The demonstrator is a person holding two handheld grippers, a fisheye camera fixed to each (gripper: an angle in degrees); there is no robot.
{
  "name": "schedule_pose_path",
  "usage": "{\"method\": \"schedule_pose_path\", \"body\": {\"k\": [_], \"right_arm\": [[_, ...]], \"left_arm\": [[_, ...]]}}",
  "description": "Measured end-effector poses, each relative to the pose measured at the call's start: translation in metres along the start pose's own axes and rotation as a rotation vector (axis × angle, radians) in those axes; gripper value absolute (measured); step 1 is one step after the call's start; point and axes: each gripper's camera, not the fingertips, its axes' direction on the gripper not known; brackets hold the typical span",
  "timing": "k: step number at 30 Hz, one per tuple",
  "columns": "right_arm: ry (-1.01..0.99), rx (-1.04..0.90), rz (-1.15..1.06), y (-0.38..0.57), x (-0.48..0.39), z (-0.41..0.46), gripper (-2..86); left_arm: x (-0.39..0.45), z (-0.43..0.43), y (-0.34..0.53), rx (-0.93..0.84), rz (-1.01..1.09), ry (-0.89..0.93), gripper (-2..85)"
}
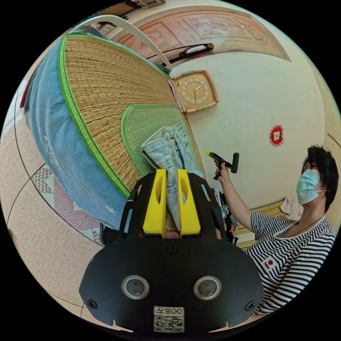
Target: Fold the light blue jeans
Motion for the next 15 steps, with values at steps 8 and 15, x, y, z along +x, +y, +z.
{"method": "schedule_pose_path", "body": {"k": [8,15], "right_arm": [[0.008,-0.207,-0.134,-0.077,-0.048,0.102,10.2],[0.053,-0.246,-0.116,-0.072,-0.052,0.113,3.5]], "left_arm": [[-0.018,0.002,-0.017,-0.036,0.008,0.034,4.2],[-0.023,0.008,-0.028,-0.032,0.010,0.120,2.4]]}}
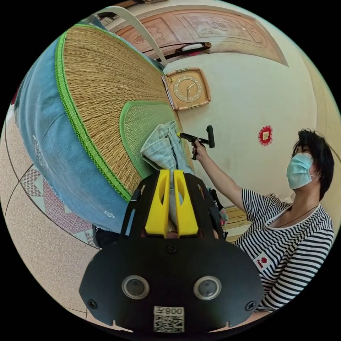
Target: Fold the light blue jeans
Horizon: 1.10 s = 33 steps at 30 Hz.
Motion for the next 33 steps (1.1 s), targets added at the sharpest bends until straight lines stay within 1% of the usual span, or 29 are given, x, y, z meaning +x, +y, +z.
{"method": "schedule_pose_path", "body": {"k": [2,4,7,9,12,13,16,20,21,24,26,28,29,31,33], "right_arm": [[-0.028,0.056,0.007,0.007,0.002,-0.017,2.6],[-0.086,0.172,0.041,0.018,0.010,-0.048,2.1],[-0.126,0.273,0.087,0.027,0.017,-0.075,2.1],[-0.126,0.269,0.107,0.027,0.018,-0.074,2.5],[-0.142,0.154,0.138,0.026,0.017,-0.048,3.1],[-0.143,0.142,0.169,0.032,0.017,-0.042,3.3],[-0.183,0.197,0.212,0.055,0.022,-0.052,3.7],[-0.149,0.296,0.223,0.098,0.026,-0.090,3.4],[-0.141,0.320,0.224,0.117,0.025,-0.103,3.6],[-0.201,0.367,0.173,0.178,0.002,-0.128,4.9],[-0.203,0.317,0.127,0.218,-0.028,-0.130,5.5],[-0.192,0.205,0.106,0.276,-0.070,-0.122,5.9],[-0.190,0.171,0.111,0.290,-0.079,-0.119,6.0],[-0.183,0.054,0.161,0.343,-0.102,-0.112,5.9],[-0.222,0.000,0.233,0.379,-0.110,-0.110,5.7]], "left_arm": [[0.008,0.002,-0.006,0.012,0.039,0.033,2.0],[0.017,0.005,-0.012,0.023,0.084,0.049,1.9],[0.029,0.009,-0.021,0.063,0.135,0.057,1.8],[0.028,0.012,-0.025,0.082,0.140,0.050,2.0],[0.013,0.029,-0.027,0.059,0.051,-0.008,2.5],[0.007,0.035,-0.025,0.054,0.012,-0.031,2.8],[0.008,0.045,-0.020,0.078,-0.018,-0.046,3.2],[0.027,0.057,-0.017,0.116,0.004,-0.089,4.6],[0.029,0.059,-0.017,0.120,0.004,-0.088,4.9],[0.043,0.082,-0.015,0.104,0.002,-0.079,6.4],[0.055,0.112,-0.010,0.044,-0.009,-0.071,7.0],[0.065,0.136,-0.006,-0.005,-0.008,-0.070,6.9],[0.071,0.152,-0.004,-0.029,-0.015,-0.093,6.4],[0.079,0.174,-0.002,-0.054,-0.019,-0.093,4.8],[0.087,0.196,-0.001,-0.076,-0.038,-0.124,2.7]]}}
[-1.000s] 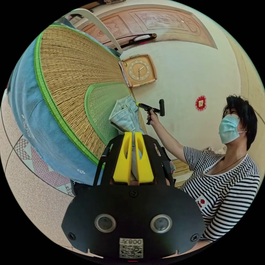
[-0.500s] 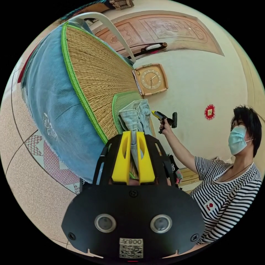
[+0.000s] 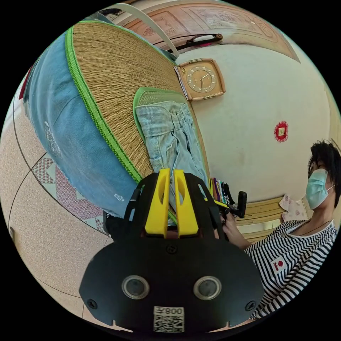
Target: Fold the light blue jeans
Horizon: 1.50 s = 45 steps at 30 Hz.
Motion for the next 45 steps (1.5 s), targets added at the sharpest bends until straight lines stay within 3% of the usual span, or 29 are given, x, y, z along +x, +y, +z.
{"method": "schedule_pose_path", "body": {"k": [4,9,12,22,25,29,36,41,45], "right_arm": [[-0.050,-0.075,0.086,0.051,0.003,0.010,4.5],[-0.150,0.024,0.147,0.081,0.019,-0.026,4.2],[-0.079,0.106,0.223,0.117,0.045,-0.067,5.1],[0.339,0.342,0.908,0.364,0.202,-0.229,7.7],[0.341,0.388,1.018,0.414,0.225,-0.249,8.4],[0.321,0.414,1.045,0.448,0.239,-0.261,8.4],[0.221,0.432,0.988,0.485,0.250,-0.279,6.2],[0.207,0.453,0.952,0.509,0.245,-0.312,5.6],[0.178,0.594,0.926,0.539,0.244,-0.363,5.6]], "left_arm": [[0.035,0.037,0.001,0.003,0.011,-0.086,0.9],[0.092,0.072,0.015,0.068,0.060,-0.183,1.2],[0.143,0.123,0.020,-0.025,0.181,-0.186,2.9],[0.372,0.475,0.036,-0.572,0.797,0.033,7.6],[0.431,0.588,0.054,-0.701,0.885,0.036,7.9],[0.498,0.716,0.088,-0.811,1.008,-0.069,8.6],[0.552,0.848,0.154,-0.941,1.223,-0.344,5.8],[0.590,0.890,0.186,-0.863,1.311,-0.408,1.1],[0.620,0.916,0.187,-0.799,1.284,-0.362,0.7]]}}
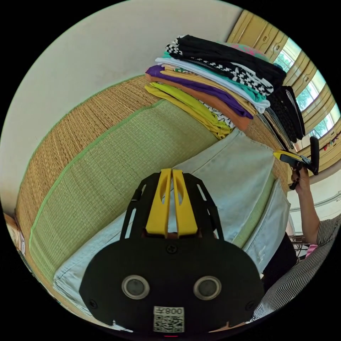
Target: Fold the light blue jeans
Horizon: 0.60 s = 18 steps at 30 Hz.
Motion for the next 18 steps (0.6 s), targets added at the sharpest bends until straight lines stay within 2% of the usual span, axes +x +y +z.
{"method": "schedule_pose_path", "body": {"k": [2,6,9,13,18], "right_arm": [[0.009,-0.006,-0.003,-0.006,0.006,-0.006,5.6],[0.007,-0.148,0.026,-0.004,0.019,0.004,5.6],[-0.047,-0.116,0.061,0.008,0.033,-0.013,5.6],[-0.128,-0.044,0.119,0.020,0.055,-0.042,4.0],[-0.124,-0.022,0.126,0.025,0.059,-0.065,3.4]], "left_arm": [[0.001,0.014,-0.025,-0.025,-0.021,-0.005,0.8],[0.011,0.042,-0.052,-0.089,-0.046,-0.052,1.6],[0.026,0.046,-0.066,-0.064,-0.038,-0.073,3.1],[0.060,0.044,-0.089,0.055,0.055,0.064,5.5],[0.115,0.074,-0.133,0.043,0.188,0.156,6.0]]}}
